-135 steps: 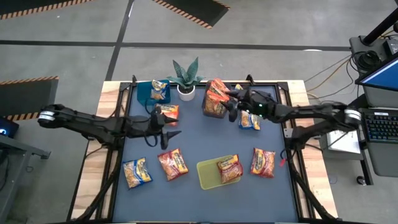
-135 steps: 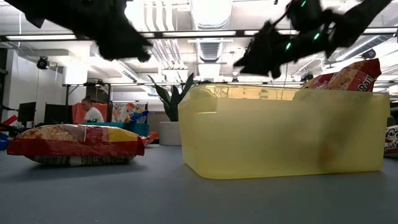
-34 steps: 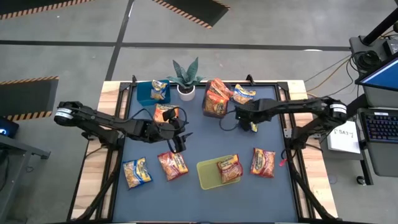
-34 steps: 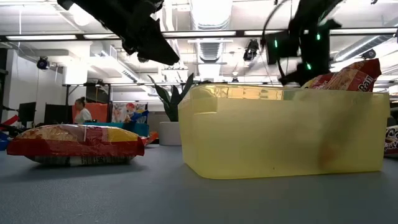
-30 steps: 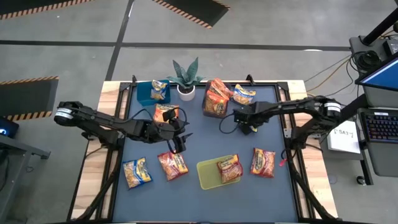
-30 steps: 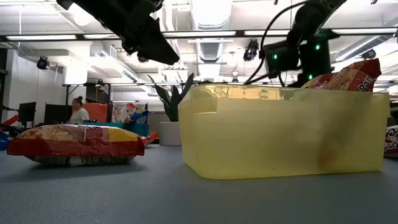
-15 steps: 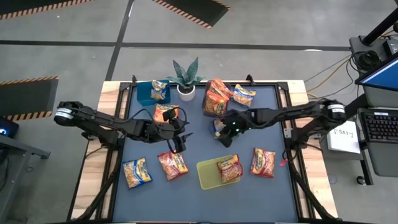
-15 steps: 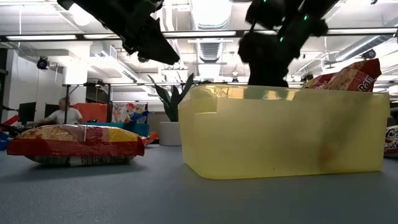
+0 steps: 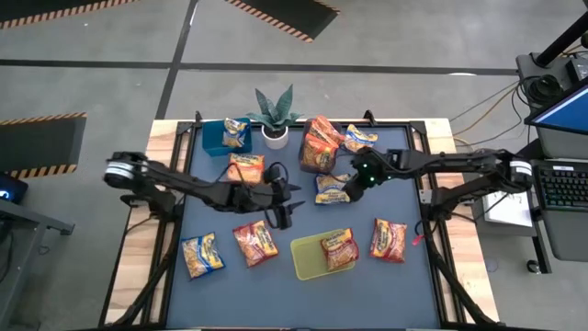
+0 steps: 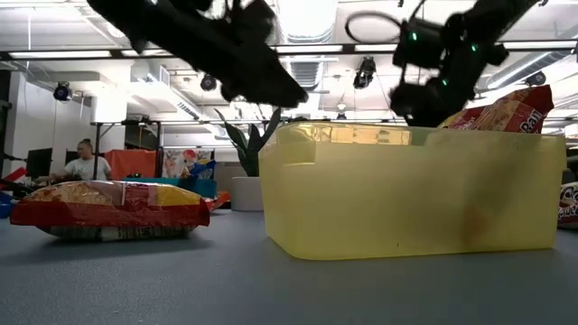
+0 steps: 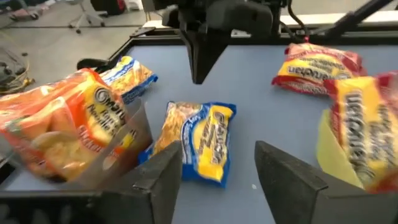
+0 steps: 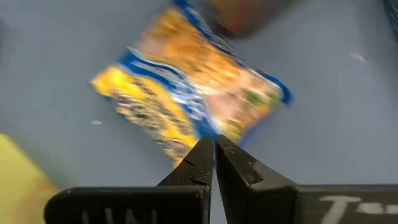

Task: Sort Maruchan noodles
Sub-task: Put the blue bag into the blue bin

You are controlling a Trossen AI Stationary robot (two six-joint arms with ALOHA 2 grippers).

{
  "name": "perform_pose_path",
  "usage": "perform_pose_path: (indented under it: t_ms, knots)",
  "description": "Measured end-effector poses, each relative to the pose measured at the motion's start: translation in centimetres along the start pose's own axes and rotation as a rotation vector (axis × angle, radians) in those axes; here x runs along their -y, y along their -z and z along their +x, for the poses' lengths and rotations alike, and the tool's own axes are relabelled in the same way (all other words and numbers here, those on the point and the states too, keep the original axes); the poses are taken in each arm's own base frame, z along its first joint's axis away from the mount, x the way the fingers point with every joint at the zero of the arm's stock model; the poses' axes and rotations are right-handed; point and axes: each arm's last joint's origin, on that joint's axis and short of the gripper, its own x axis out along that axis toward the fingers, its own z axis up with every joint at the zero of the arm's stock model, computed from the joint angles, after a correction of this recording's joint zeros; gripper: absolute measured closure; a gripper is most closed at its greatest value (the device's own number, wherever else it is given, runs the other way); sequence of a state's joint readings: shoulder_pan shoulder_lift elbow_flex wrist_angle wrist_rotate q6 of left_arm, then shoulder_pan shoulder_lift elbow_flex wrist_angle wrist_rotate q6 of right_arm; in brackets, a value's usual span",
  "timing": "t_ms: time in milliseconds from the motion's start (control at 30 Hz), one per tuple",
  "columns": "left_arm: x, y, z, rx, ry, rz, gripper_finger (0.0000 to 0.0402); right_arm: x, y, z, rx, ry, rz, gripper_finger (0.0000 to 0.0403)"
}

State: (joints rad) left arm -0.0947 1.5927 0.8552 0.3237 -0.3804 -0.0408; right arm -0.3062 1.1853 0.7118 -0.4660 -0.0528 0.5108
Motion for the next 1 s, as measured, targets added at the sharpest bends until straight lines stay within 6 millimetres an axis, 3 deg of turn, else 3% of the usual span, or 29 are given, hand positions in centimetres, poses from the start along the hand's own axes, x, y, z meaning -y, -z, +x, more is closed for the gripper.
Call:
perform_pose_path:
  t_ms: [200, 400, 567, 1000]
  knots:
    - [-1.6, 1.7, 3.8, 0.044, 0.055, -0.064, 0.0295, 2.0, 0.9, 1.2, -0.016, 0.041, 0.056, 0.0394]
    - [-2.2, 3.6, 6.5, 0.014, 0.021, -0.099, 0.0391, 2.1, 0.5, 1.3, 0.031, 0.026, 0.102, 0.0389]
    - [-1.9, 4.7, 7.7, 0.049, 0.022, -0.112, 0.039, 2.0, 0.2, 1.1, 0.024, -0.013, 0.134, 0.0351]
    - [-2.0, 8.4, 10.3, 0.082, 0.028, -0.155, 0.0401, 3.2, 1.5, 1.9, -0.043, -0.04, 0.168, 0.0181]
